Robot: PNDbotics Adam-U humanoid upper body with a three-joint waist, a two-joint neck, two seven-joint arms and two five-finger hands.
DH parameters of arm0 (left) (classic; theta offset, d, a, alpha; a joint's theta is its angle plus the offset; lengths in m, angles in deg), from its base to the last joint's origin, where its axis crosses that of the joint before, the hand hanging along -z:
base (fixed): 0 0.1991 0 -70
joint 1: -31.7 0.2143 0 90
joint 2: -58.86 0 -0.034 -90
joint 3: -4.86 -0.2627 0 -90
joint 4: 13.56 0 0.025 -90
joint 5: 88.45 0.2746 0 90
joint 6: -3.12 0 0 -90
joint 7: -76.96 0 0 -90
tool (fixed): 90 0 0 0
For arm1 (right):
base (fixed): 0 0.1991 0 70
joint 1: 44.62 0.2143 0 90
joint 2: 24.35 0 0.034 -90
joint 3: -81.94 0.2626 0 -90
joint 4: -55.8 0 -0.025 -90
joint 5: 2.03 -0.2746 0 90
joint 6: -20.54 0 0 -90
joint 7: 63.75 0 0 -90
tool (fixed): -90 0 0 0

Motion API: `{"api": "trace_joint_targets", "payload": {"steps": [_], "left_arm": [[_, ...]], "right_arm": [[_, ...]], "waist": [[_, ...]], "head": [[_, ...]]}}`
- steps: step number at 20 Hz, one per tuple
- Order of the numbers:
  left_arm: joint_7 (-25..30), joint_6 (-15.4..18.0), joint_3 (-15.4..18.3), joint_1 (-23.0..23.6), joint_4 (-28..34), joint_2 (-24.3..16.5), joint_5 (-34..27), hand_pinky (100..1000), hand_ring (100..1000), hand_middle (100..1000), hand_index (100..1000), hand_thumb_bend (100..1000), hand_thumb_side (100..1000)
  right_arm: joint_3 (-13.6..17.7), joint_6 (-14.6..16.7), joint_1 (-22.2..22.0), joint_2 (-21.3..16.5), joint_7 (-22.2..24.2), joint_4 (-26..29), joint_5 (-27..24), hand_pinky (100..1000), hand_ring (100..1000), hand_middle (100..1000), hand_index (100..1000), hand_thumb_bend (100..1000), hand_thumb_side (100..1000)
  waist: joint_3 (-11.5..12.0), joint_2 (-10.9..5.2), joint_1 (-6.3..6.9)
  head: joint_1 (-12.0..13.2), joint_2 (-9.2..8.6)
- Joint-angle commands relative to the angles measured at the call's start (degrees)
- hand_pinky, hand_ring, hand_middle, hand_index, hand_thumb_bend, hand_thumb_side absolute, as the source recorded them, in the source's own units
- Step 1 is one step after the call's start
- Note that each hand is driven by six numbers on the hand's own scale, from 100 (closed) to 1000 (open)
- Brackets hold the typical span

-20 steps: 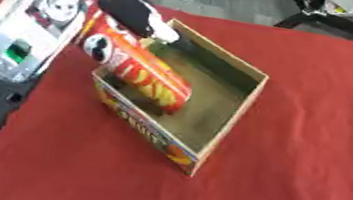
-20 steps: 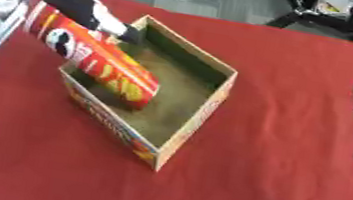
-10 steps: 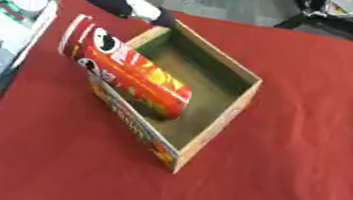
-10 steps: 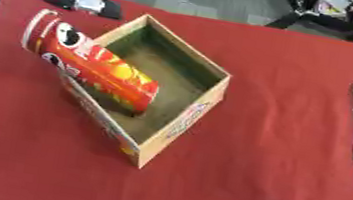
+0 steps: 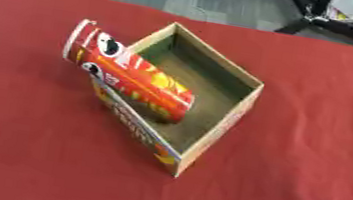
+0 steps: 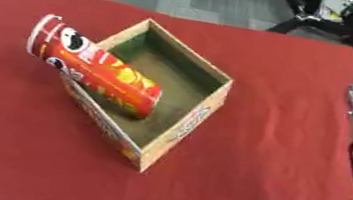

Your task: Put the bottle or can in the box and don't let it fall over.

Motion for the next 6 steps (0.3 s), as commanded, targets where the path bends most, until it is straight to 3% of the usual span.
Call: {"api": "trace_joint_targets", "payload": {"steps": [1,6], "left_arm": [[-3.24,0.71,3.66,1.27,1.74,-2.69,-3.09,810,776,748,723,830,363],[-8.42,2.39,8.08,6.77,2.87,-4.91,-8.27,804,776,750,721,843,354]], "right_arm": [[0.57,0.09,0.95,-1.94,-0.04,1.36,0.64,556,727,739,662,100,597],[0.76,0.07,0.97,-2.10,-0.06,1.90,1.02,558,735,748,665,100,565]], "waist": [[0.10,-1.43,0.06],[0.29,-1.42,0.00]], "head": [[-0.37,-0.68],[-1.11,0.04]]}}
